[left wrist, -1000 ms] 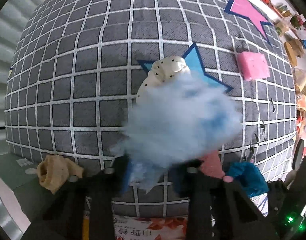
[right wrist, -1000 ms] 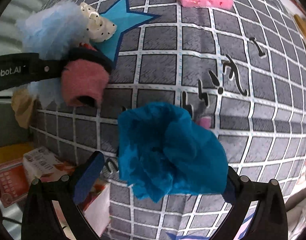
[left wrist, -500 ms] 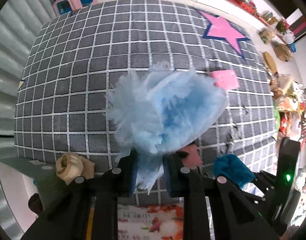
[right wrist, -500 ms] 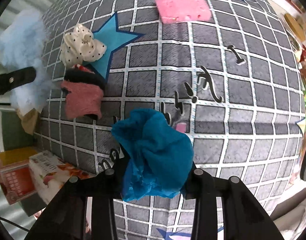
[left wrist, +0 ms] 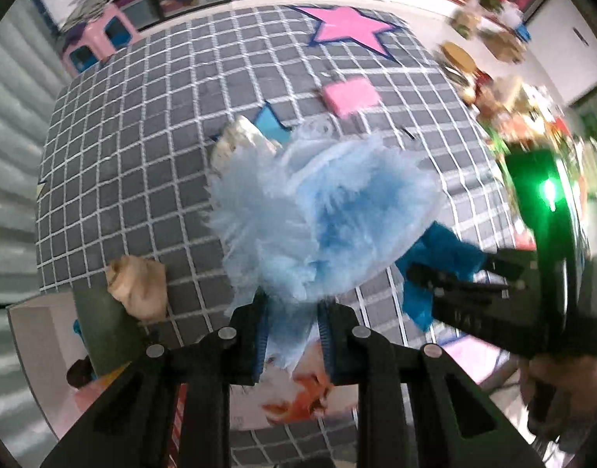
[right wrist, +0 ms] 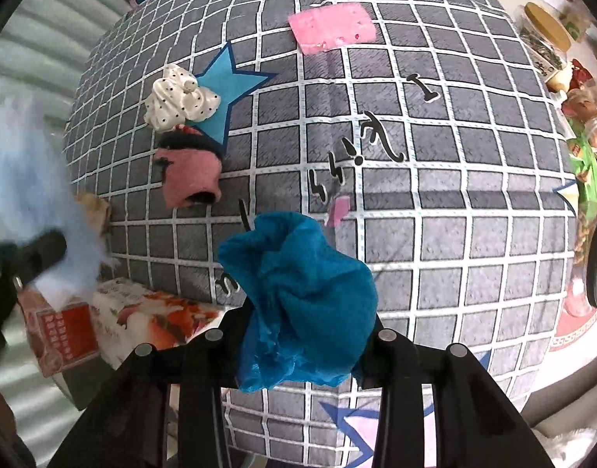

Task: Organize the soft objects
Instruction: 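Carry the blue duster and blue cloth in both tools over the white box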

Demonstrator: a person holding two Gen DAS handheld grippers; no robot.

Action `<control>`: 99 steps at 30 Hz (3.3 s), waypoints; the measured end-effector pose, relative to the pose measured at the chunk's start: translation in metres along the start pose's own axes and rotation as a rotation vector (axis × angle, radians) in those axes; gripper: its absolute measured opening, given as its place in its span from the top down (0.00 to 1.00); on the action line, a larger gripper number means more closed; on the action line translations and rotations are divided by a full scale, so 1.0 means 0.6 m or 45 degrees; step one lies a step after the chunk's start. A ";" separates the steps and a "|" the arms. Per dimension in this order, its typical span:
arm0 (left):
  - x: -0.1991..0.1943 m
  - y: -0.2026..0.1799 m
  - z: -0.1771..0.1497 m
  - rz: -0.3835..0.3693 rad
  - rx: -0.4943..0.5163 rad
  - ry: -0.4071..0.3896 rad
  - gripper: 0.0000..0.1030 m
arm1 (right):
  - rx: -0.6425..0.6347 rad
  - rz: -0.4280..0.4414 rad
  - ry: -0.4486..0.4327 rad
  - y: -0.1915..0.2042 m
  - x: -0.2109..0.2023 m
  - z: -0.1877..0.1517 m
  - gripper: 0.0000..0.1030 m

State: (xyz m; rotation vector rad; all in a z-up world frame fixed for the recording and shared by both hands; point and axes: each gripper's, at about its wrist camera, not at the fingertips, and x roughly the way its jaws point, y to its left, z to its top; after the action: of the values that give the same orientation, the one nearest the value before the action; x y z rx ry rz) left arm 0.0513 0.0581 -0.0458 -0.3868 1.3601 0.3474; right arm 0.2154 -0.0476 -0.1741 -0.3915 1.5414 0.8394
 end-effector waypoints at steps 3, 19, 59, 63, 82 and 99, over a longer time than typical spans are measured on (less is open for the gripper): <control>-0.006 -0.011 -0.026 -0.024 0.049 0.011 0.76 | 0.007 -0.001 0.002 -0.003 -0.017 -0.030 0.62; -0.049 -0.022 -0.168 -0.095 0.243 0.032 0.76 | -0.017 -0.026 0.029 0.053 -0.044 -0.141 0.62; -0.131 0.142 -0.340 -0.050 0.012 -0.131 0.76 | -0.378 -0.013 0.001 0.325 -0.056 -0.243 0.62; -0.137 0.161 -0.345 -0.044 -0.025 -0.149 0.76 | -0.400 -0.015 -0.011 0.347 -0.059 -0.247 0.62; -0.153 0.280 -0.385 0.022 -0.277 -0.186 0.76 | -0.538 -0.002 -0.065 0.449 -0.075 -0.245 0.62; -0.157 0.342 -0.424 0.038 -0.440 -0.185 0.76 | -0.706 0.011 -0.026 0.538 -0.055 -0.261 0.62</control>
State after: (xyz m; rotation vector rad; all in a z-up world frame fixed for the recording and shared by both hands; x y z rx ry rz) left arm -0.2807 0.1213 -0.0089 -0.6157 1.1647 0.6274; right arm -0.1113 0.0527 -0.0589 -0.7733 1.2735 1.2731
